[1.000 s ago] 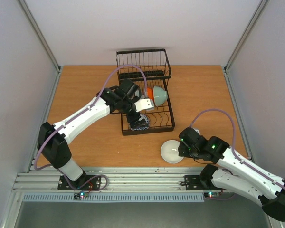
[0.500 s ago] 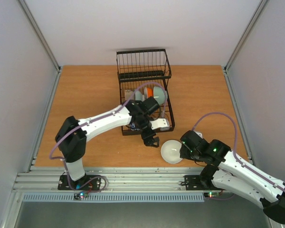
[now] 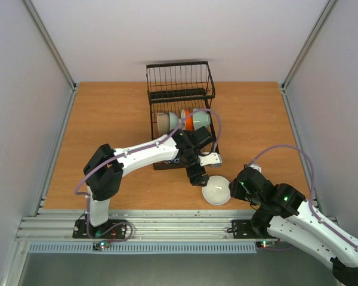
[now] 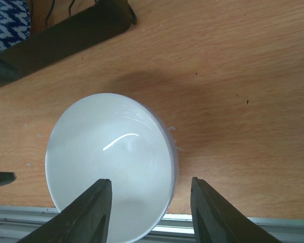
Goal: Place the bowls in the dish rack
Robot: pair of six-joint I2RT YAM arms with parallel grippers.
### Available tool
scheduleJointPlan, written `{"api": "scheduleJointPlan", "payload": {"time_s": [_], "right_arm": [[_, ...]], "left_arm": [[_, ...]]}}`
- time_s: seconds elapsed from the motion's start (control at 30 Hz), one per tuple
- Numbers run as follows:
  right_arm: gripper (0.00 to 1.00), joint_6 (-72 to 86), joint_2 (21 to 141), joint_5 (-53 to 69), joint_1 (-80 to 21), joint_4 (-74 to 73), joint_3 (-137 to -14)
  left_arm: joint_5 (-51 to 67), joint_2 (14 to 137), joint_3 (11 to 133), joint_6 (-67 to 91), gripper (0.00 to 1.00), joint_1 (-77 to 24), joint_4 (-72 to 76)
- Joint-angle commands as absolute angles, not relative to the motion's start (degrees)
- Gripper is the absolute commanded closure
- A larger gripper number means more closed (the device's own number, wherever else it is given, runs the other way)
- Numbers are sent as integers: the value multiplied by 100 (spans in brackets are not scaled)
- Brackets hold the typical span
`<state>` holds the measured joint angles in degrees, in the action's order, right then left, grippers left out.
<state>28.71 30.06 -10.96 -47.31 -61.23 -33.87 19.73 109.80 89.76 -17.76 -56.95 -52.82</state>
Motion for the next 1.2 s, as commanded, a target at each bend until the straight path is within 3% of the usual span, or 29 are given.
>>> {"api": "scheduleJointPlan", "payload": {"time_s": [0.0,0.77,1.17], "right_arm": [[56,2988,2965,-1226,-4782,-6124,-3314],[63,2929,2292,-1252,-4799,-6086,-3336],[63,2879,2339,-1191,-4799,-5934,-3295]], "left_arm": [[1784,11345,9309,-1603,14,-5757,-5298],[1581,12293,9853,-1711,20,-5941,-5362],[1474,12346,9844,-1811,63,-5959,-5430]]}}
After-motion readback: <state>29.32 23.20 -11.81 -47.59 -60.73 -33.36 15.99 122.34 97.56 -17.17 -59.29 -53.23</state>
